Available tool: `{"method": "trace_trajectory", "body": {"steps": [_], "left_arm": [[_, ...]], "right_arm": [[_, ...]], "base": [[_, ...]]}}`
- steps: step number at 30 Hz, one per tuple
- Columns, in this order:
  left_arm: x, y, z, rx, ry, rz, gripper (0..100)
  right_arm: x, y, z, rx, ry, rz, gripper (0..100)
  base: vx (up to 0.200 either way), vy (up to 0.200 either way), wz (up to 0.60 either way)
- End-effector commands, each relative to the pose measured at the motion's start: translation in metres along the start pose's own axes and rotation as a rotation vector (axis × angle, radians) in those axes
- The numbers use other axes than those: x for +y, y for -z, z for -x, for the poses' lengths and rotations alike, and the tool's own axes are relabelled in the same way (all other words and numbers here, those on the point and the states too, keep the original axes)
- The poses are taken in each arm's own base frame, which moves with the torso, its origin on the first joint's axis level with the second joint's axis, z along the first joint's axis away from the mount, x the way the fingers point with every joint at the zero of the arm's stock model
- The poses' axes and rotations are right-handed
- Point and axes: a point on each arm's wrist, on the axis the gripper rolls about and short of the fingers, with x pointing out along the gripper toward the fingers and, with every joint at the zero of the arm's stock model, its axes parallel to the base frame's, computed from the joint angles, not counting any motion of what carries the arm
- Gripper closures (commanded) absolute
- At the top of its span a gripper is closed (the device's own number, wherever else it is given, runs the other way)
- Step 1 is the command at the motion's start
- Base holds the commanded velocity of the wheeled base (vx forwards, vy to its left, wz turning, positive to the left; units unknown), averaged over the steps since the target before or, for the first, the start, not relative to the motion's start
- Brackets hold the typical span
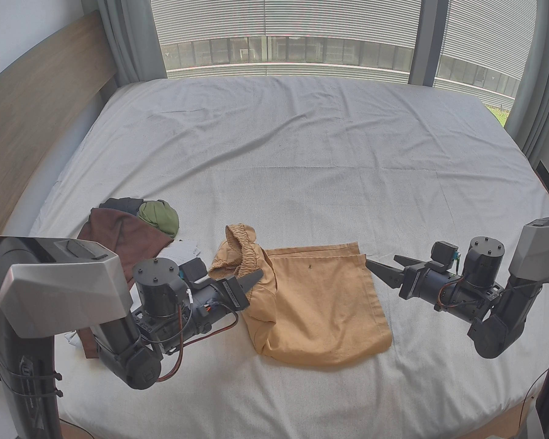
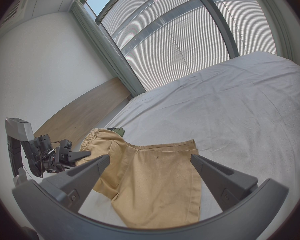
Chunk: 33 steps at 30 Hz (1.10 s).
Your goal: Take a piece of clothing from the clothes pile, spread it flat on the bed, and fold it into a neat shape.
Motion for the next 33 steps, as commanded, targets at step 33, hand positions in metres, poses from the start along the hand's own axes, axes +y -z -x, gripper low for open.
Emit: {"method": "trace_trajectory", "body": {"steps": [33], "left_arm": [[-0.038, 0.024, -0.049, 0.069, 0.121, 0.045, 100]], "right_arm": [[-0.021, -0.017, 0.001, -0.067, 0.054, 0.006, 0]], "base": [[0.000, 0.000, 0.00]]}}
